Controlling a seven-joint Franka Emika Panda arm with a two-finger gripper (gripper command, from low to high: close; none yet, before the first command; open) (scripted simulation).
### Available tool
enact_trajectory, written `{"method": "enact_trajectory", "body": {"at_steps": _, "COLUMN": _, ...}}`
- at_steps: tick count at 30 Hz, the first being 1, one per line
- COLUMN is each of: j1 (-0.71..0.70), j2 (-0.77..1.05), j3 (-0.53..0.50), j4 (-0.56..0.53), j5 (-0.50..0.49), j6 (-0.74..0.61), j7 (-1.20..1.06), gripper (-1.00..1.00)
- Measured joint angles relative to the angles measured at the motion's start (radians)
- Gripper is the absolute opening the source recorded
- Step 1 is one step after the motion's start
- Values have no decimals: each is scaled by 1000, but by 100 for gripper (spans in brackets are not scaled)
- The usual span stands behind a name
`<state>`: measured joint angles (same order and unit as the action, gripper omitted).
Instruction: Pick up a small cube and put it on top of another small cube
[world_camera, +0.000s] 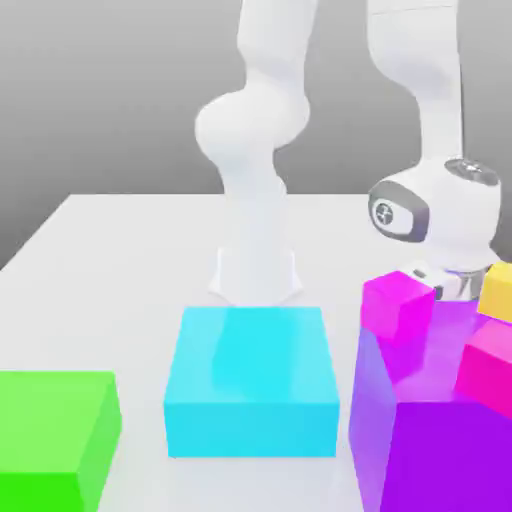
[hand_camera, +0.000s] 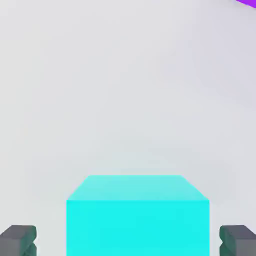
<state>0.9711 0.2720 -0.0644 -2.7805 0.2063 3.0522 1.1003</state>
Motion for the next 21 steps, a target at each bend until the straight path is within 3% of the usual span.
{"method": "enact_trajectory", "body": {"at_steps": 9, "j1": 15, "j2": -47, "j3": -19, "j4": -4, "j5": -23, "j6": -36, "j7": 22, "gripper": -100}}
{"method": "enact_trajectory", "body": {"at_steps": 21, "j1": 32, "j2": -256, "j3": -92, "j4": -28, "j5": -213, "j6": -227, "j7": 122, "gripper": -100}}
